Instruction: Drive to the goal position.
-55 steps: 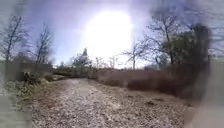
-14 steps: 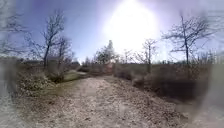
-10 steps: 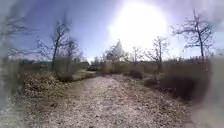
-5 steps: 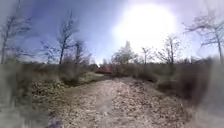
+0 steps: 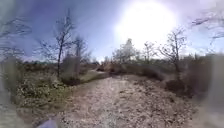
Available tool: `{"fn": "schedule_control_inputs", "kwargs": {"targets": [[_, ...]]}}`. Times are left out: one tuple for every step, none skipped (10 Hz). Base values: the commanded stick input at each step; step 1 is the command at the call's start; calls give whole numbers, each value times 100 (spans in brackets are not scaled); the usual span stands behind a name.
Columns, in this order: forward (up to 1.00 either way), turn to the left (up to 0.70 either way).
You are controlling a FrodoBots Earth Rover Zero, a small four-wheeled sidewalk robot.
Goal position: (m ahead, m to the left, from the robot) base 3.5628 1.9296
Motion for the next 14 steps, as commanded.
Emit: {"fn": "schedule_control_inputs", "kwargs": {"targets": [[70,-8],[70,-4],[70,0],[70,0],[70,0],[70,0],[70,0],[70,0],[70,-3],[70,-5],[70,-6],[70,-6],[70,-7],[70,-7]]}}
